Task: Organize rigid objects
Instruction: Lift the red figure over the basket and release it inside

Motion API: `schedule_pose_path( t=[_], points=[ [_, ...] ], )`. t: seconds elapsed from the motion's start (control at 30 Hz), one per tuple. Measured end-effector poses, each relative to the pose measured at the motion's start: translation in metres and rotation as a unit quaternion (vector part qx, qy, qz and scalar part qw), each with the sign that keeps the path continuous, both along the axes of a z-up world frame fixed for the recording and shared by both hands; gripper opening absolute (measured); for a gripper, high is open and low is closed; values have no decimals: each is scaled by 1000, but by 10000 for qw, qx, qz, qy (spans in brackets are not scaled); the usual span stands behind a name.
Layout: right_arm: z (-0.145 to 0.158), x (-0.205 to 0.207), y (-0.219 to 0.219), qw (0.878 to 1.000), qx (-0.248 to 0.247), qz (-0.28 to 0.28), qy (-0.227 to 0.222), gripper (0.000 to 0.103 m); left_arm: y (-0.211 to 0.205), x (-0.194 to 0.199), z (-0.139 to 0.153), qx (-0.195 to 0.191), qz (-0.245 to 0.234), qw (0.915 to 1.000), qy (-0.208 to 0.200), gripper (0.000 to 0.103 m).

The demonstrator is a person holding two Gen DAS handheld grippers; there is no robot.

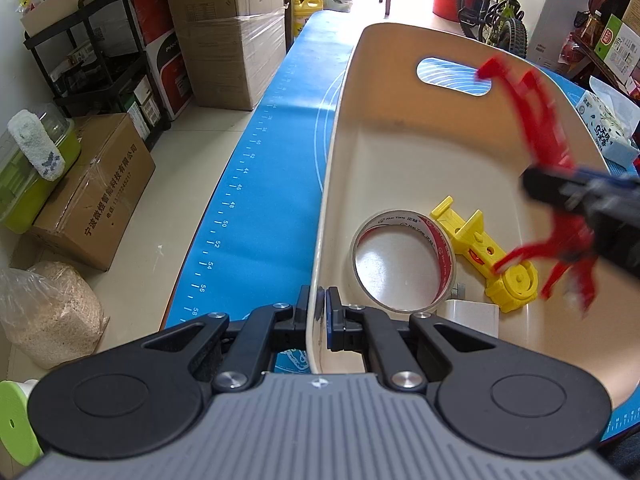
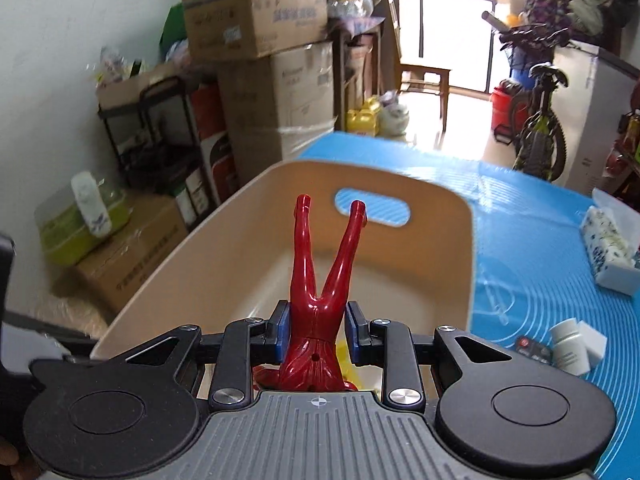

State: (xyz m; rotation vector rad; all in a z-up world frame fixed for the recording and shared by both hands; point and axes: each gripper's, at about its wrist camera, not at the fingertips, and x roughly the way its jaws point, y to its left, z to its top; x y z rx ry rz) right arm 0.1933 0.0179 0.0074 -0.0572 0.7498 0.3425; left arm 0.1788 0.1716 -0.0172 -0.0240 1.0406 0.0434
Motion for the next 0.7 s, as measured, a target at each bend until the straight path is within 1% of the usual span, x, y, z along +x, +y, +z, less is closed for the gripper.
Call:
schedule_pose_path(
  t=[0.23,0.3,0.37,0.4,0.43,0.57,0.63,0.7],
  points=[
    [-29,1,23,9968,-434,331,577,37,-1,1,0,18,-1,10000,-1,7],
    [-33,1,25,9957,-498,383,684,37,-1,1,0,8,-7,10000,-3,7],
    [-30,0,25,9955,-471,443,692,38,-2,1,1,26,-8,10000,-6,7],
    [-28,-1,23,9960,-426,454,648,46,-2,1,1,31,-6,10000,-2,8],
    [-25,-2,22,9962,-386,486,610,53,-2,1,1,27,-7,10000,-6,8],
    [-8,-6,10,9979,-226,424,423,61,-2,1,1,35,-7,10000,-5,8],
    [3,-7,0,9988,-102,320,364,68,-2,1,1,28,-5,10000,-6,8],
    [15,-9,-11,9995,-8,219,216,69,-2,1,1,31,-6,10000,-7,8]
  ],
)
